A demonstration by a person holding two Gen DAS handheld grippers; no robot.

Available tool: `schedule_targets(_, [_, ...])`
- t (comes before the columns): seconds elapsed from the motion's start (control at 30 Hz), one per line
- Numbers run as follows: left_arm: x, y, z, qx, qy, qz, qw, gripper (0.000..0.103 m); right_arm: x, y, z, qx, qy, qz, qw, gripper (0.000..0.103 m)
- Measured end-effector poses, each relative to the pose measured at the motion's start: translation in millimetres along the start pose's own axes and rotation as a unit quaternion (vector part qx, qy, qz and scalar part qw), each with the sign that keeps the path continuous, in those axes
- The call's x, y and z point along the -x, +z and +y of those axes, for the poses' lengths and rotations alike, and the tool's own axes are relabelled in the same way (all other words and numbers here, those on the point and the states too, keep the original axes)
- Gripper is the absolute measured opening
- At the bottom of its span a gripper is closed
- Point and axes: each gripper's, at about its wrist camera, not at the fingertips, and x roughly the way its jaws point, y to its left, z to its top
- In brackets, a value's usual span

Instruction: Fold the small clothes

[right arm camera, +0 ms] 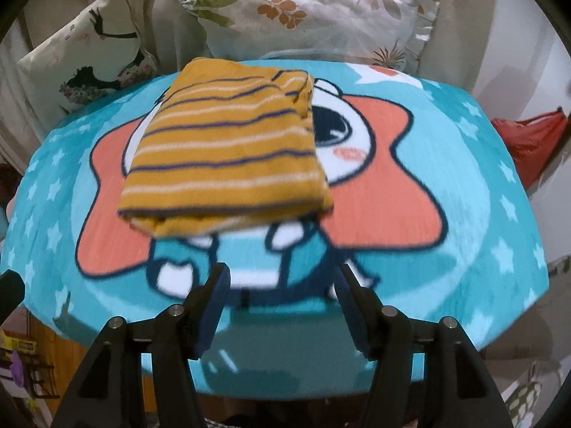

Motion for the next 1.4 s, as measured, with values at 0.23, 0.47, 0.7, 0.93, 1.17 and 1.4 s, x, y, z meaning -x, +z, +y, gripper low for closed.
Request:
schedule_targets(0.23, [8.0, -24.9, 2.7, -0.015, -0.013, 0.014, 0.9997, 0.103, 12.6, -33.6, 7.7, -0.015, -0.009, 0.004, 1.000, 0.066])
schedule_targets(0.47, [5.1, -45.9, 2.7, -0.023, -0.039, 0.036, 0.9983, 0.103, 21.8, -46.2, 18.5, -0.013, -0.018, 0.000, 1.000, 0.067])
schedule_targets(0.7, [-0.6, -55.5, 7.5, -0.009, -0.061, 0.055, 0.9965, 0.103, 28.6, -52.9, 26.0, -0.007, -0.031, 0.000, 1.000, 0.069])
schedule_targets(0.93, [-2.1, -57.9, 13.1, 0.004, -0.065, 0.060, 0.9960, 0.103, 29.4, -55.9, 28.4, -0.006, -0.038, 0.004, 0.999, 0.069])
schedule_targets(1.17, [-4.1, -58.4, 12.8, 0.006, -0.066, 0.065, 0.9957, 0.103, 27.5, -56.5, 34.3, 0.004, -0.038, 0.007, 0.999, 0.070])
schedule_targets(1.4, [-10.7, -58.7, 12.0, 0.011, -0.069, 0.075, 0.9947, 0.103, 22.8, -54.2, 32.7, 0.003, -0.037, 0.014, 0.999, 0.070])
